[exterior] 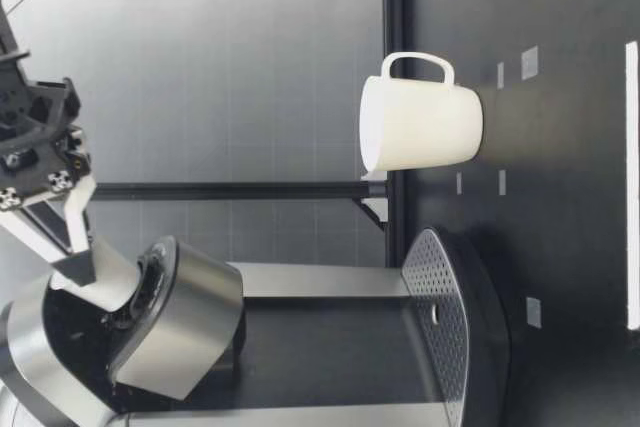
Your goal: Place the coffee capsule inside the capsule container, then place the cup onto the center of the cup tray.
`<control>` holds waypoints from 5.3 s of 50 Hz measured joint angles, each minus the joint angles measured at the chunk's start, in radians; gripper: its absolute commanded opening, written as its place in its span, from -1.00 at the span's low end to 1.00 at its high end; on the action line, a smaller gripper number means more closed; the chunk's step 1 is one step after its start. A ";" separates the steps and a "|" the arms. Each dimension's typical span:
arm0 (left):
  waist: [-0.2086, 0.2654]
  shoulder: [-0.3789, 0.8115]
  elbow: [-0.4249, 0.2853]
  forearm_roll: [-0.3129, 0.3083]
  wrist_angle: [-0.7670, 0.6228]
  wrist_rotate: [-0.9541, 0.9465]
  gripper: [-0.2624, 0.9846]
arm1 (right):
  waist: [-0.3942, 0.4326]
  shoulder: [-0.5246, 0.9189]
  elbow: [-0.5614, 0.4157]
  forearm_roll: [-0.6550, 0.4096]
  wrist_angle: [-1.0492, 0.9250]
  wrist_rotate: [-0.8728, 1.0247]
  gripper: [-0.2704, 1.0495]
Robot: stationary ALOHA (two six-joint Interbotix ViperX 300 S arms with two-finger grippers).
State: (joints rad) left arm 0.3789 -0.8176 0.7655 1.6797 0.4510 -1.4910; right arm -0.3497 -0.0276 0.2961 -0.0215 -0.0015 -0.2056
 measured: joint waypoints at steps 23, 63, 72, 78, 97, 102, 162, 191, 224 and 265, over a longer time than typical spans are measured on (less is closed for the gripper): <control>0.000 0.000 0.006 -0.002 0.008 0.002 -0.28 | -0.002 0.054 -0.035 -0.002 0.018 -0.002 0.24; 0.002 0.000 0.011 -0.002 0.031 -0.003 -0.28 | -0.003 0.060 -0.052 0.000 0.023 0.006 0.63; 0.000 -0.003 0.020 -0.002 0.109 -0.006 -0.28 | -0.002 0.005 -0.017 0.008 0.011 0.011 0.63; 0.002 -0.005 0.026 -0.002 0.160 -0.006 -0.28 | 0.005 -0.057 0.041 0.020 -0.029 0.021 0.63; 0.014 0.063 0.041 -0.002 0.321 -0.011 -0.28 | 0.014 -0.249 0.264 0.035 -0.225 0.127 0.39; 0.029 0.094 0.041 -0.002 0.322 -0.046 -0.28 | 0.014 -0.285 0.319 0.037 -0.288 0.133 0.34; 0.052 0.184 -0.018 0.000 -0.196 -0.147 -0.28 | 0.015 -0.451 0.462 0.037 -0.391 0.189 0.34; -0.025 0.295 -0.054 0.000 -0.249 -0.183 -0.28 | 0.015 -0.480 0.500 0.037 -0.413 0.195 0.34; -0.058 0.325 -0.114 -0.003 -0.100 -0.057 -0.28 | 0.014 -0.468 0.414 0.008 -0.152 0.170 0.33; -0.184 0.156 -0.348 -1.140 0.449 1.065 -0.28 | -0.281 -0.213 0.037 0.354 0.801 -0.497 0.33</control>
State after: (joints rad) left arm 0.1948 -0.6611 0.4172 0.5400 0.9004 -0.4264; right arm -0.6305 -0.2408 0.3329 0.3329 0.7992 -0.7026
